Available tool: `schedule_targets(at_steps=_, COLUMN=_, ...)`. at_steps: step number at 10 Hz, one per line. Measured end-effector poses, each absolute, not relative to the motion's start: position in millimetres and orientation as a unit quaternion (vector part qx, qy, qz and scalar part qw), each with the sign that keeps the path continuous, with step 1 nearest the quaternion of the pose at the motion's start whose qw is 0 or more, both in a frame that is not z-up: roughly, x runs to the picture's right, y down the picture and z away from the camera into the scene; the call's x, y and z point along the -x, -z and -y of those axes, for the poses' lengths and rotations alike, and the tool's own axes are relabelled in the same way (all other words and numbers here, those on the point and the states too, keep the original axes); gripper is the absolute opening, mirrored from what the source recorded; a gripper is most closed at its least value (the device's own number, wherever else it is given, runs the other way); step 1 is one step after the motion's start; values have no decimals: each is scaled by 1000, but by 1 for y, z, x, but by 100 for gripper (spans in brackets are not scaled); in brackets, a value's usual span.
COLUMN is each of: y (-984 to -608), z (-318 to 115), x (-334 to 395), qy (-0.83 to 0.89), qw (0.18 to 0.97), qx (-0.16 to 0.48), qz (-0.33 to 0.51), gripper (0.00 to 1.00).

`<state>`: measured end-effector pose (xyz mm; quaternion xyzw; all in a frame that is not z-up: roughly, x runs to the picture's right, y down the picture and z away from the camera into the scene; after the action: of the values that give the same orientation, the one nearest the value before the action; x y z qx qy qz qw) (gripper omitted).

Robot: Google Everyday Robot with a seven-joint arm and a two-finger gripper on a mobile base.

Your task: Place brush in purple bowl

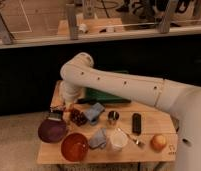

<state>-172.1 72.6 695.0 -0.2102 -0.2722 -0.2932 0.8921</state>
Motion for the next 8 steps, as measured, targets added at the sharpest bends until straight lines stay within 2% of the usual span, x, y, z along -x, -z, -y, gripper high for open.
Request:
schedule_targets(at_steps=4, y=-702, z=-113, x=194, qy=353, qw=862, qx=237, qz=275, gripper=0)
schedule_targets(at_steps=8, y=-715, z=-134, x=217, qy=391, qw=844, qx=269, qz=249, gripper=0)
